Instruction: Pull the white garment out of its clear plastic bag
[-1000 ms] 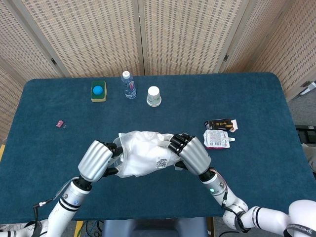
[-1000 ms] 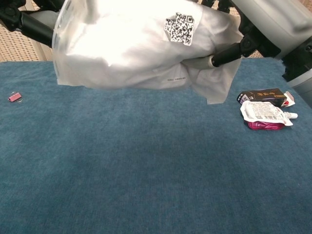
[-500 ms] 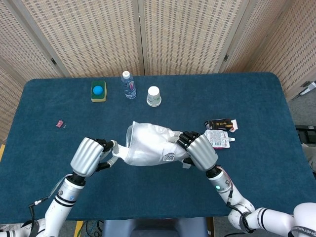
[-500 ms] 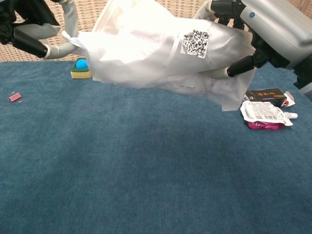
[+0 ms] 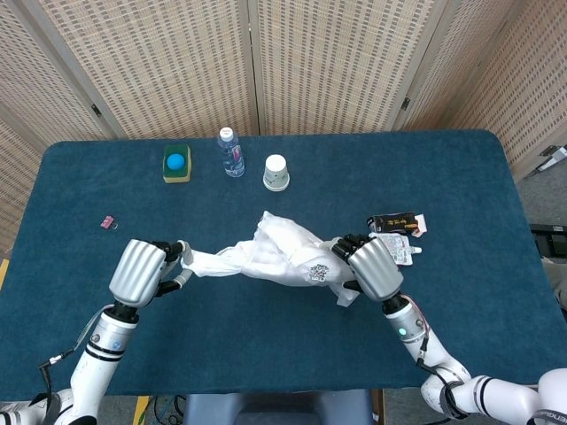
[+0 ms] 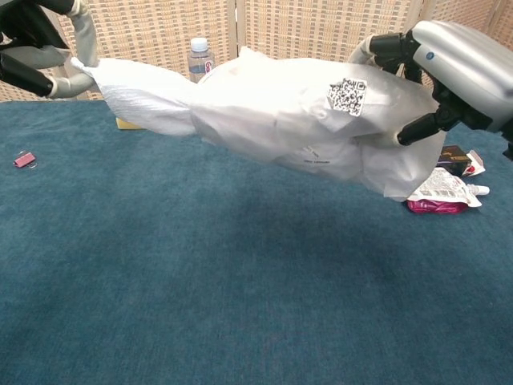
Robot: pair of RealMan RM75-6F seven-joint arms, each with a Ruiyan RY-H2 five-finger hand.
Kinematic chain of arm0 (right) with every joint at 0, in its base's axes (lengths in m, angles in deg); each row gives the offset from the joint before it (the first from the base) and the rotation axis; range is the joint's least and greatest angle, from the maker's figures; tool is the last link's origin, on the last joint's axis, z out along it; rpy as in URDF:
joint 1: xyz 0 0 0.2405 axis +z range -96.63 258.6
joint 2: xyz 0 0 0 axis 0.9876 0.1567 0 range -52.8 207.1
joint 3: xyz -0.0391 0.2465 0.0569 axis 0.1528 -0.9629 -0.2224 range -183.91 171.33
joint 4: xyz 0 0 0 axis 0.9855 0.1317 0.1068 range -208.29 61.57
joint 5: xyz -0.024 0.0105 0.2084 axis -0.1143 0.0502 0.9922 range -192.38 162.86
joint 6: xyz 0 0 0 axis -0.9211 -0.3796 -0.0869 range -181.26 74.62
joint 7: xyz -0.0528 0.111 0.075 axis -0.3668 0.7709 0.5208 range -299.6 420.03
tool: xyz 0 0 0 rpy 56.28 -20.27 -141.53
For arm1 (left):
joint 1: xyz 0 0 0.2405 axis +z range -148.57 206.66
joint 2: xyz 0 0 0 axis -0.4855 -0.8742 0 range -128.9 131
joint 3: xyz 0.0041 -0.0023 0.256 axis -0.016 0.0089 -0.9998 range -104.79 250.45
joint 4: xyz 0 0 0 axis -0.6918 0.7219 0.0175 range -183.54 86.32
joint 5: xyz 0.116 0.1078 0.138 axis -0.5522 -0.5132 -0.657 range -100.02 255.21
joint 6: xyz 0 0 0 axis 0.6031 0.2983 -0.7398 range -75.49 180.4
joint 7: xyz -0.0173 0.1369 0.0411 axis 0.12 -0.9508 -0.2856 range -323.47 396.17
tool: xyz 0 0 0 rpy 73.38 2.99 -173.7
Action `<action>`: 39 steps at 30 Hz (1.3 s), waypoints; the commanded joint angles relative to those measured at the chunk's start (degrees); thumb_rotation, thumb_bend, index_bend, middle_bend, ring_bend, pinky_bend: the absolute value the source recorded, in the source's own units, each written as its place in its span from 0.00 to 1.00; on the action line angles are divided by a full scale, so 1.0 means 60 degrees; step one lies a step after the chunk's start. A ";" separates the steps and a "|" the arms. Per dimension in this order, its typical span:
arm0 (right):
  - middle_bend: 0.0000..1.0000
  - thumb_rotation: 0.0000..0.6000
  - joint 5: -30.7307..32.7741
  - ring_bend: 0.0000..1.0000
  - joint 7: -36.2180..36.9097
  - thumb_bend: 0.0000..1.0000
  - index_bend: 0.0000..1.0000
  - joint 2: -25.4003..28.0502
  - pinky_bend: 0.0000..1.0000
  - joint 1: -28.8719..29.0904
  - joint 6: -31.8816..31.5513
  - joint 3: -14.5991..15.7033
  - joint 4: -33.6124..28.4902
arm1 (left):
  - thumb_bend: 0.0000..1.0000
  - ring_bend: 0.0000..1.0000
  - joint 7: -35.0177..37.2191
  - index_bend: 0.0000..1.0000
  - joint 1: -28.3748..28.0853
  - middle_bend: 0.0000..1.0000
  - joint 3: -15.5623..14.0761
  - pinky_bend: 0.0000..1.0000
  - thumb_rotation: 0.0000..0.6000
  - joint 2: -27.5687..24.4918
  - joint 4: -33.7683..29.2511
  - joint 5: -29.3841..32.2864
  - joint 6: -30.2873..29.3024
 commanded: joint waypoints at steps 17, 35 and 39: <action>0.45 1.00 0.1016 0.36 -0.0426 0.00 0.20 0.0358 0.55 -0.0081 0.0955 -0.0150 -0.0665 | 0.55 0.81 -0.0861 0.78 -0.0231 1.00 -0.0527 0.98 1.00 0.0613 0.0711 0.0140 0.0699; 1.00 1.00 0.3238 1.00 -0.2099 0.00 0.41 0.0485 1.00 0.0194 0.3588 -0.0068 -0.1096 | 0.55 0.81 -0.0798 0.78 -0.0062 1.00 -0.0785 0.98 1.00 0.0808 0.0923 -0.0031 0.0572; 1.00 1.00 0.3425 1.00 -0.2025 0.00 0.40 0.0305 1.00 0.0304 0.3863 -0.0105 -0.0920 | 0.55 0.81 -0.0786 0.78 -0.0051 1.00 -0.0794 0.98 1.00 0.0821 0.0923 -0.0029 0.0582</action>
